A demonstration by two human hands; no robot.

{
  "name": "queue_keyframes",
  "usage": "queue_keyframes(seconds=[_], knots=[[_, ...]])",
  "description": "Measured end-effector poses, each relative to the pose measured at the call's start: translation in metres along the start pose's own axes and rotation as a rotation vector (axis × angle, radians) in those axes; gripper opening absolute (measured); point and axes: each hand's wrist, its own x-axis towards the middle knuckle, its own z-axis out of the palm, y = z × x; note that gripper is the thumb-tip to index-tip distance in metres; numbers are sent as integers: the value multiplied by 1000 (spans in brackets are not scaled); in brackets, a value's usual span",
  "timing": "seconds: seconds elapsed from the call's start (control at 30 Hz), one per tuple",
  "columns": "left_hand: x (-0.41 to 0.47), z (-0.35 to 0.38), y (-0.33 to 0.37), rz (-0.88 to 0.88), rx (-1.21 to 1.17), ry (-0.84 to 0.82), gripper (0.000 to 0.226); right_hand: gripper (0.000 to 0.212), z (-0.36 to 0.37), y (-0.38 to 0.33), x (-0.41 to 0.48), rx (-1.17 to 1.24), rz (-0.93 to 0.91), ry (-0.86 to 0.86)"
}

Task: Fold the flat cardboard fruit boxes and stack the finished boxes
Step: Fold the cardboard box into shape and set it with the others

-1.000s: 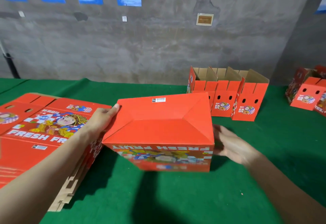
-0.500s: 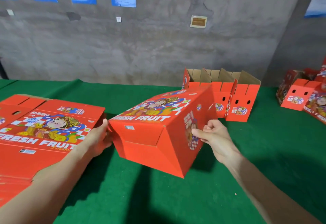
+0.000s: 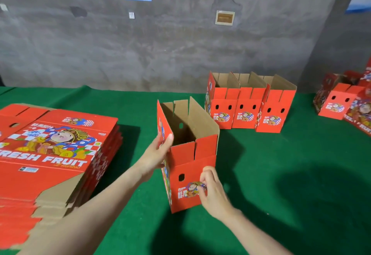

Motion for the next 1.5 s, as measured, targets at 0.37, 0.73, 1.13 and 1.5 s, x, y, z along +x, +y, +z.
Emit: queue_keyframes(seconds=[0.37, 0.73, 1.13, 1.5], knots=[[1, -2, -5, 164, 427, 20, 89, 74, 38, 4, -57, -248, -28, -106], [7, -19, -15, 147, 99, -118, 75, 80, 43, -1, -7, -323, 161, -355], [38, -25, -103, -55, 908, -170, 94, 116, 53, 10, 54, -351, 303, -451], [99, -39, -143, -437, 1382, -142, 77, 123, 50, 51, 169, -389, 443, -487]])
